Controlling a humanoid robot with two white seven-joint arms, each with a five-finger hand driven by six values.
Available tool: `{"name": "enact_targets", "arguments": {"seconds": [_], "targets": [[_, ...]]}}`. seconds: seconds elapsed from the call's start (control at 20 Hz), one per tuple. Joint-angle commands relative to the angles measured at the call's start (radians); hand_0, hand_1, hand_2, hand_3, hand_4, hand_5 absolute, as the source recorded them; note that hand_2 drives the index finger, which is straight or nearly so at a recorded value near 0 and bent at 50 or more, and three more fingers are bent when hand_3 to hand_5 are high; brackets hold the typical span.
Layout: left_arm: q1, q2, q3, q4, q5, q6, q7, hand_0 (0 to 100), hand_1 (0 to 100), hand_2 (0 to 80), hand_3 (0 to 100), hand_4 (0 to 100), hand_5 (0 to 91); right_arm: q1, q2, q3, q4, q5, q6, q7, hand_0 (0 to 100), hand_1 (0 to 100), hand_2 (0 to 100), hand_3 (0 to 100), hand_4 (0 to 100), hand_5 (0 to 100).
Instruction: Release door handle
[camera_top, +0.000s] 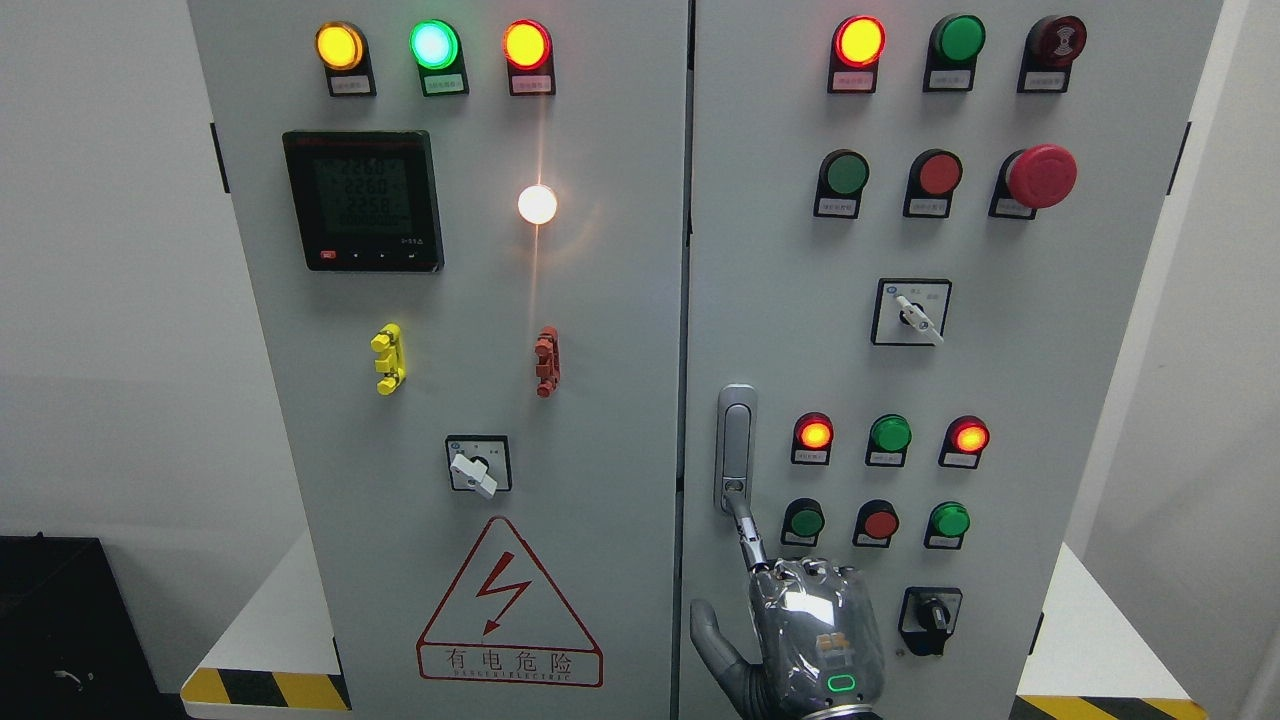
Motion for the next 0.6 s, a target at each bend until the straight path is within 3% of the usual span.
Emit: {"name": "enact_targets", "arguments": {"seconds": [0.0,0.55], "targets": [[0.017,0.000,0.000,0.000,-0.001,-0.001,0.000,12,56,0.0,0,0,0.0,0.001,0.000,0.000,0.006,0.000,0.001,0.002,49,27,8,100,98,100],[0.017,0.000,0.000,0.000,-0.001,-0.001,0.000,12,56,0.0,0,0,0.0,0.001,0.000,-0.002,0.008,0.000,0.001,0.002,49,27,8,100,99,100]]}}
